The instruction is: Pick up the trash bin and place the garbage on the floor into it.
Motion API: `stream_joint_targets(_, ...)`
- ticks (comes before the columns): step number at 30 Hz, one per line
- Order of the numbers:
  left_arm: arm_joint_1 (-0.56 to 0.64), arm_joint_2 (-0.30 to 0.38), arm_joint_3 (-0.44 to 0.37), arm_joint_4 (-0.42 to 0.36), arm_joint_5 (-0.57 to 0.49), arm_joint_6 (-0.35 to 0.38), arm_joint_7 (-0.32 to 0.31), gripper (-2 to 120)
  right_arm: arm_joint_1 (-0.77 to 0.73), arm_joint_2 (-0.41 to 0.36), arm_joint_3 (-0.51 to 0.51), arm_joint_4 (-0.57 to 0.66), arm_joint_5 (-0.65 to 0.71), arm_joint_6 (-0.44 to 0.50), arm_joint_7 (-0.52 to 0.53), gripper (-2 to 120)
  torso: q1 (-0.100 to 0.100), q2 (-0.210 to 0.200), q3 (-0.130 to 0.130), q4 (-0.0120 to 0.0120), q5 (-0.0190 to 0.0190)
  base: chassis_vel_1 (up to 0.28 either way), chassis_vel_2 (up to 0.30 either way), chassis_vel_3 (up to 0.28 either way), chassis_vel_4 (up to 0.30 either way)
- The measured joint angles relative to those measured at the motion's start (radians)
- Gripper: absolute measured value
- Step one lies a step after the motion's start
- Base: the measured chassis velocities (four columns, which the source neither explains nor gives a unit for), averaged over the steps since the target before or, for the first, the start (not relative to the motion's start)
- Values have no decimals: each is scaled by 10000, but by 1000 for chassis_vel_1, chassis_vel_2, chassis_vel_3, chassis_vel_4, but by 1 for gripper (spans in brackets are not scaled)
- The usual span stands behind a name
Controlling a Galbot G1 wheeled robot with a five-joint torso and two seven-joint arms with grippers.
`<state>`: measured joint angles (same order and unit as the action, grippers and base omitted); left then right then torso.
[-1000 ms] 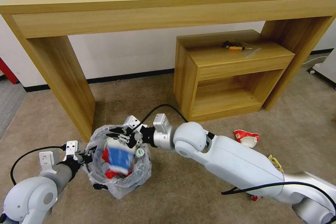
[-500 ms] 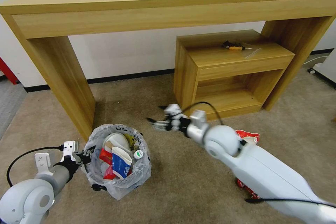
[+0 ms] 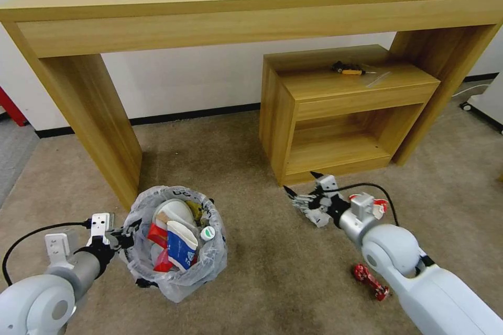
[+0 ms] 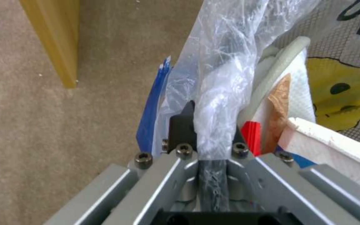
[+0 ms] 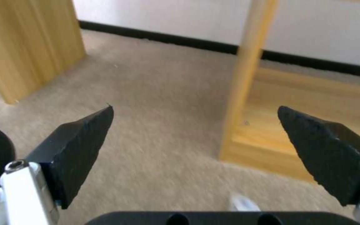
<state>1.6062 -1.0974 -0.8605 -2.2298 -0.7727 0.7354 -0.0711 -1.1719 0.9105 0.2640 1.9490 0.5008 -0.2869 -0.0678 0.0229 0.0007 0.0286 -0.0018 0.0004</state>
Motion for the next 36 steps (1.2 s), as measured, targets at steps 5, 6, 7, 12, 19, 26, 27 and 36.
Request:
stream_joint_targets(5,101,-40,-7,-134,7,0,15,0,-1097,42,908,51,-212,245,-247,100,-1,0,0,-1,-1,-137,-138,160,151)
stream_joint_targets(6,101,-40,-7,-134,7,0,15,0,-1097,42,908,51,-212,245,-247,100,-1,0,0,-1,-1,-180,-195,189,195)
stream_joint_targets(7,112,-47,-7,-156,10,0,23,0,-1318,43,1073,41,-275,324,-335,100,-1,0,1,-2,2,-217,-195,202,195)
stream_joint_targets(12,158,-107,16,-226,47,0,40,0,-2176,76,1678,-66,-530,651,-713,100,-1,0,0,-2,-3,-223,-211,210,196)
stream_joint_targets(19,193,-135,17,-296,76,0,55,0,-3007,12,1819,-649,-579,988,-1098,100,0,0,2,-5,4,-147,-148,166,142)
stream_joint_targets(26,247,-196,16,-425,136,0,54,0,-3597,-103,1705,-1597,-631,590,-1568,100,-1,0,1,-1,-5,-5,-9,9,4)
stream_joint_targets(27,249,-201,14,-444,136,0,54,0,-3672,-120,1688,-1787,-684,540,-1614,100,-1,0,1,0,-3,0,0,0,0)
stream_joint_targets(36,248,-220,27,-506,164,0,41,0,-4175,-84,1631,-2767,-1237,364,-1536,100,-1,0,1,-2,-1,0,0,0,0)
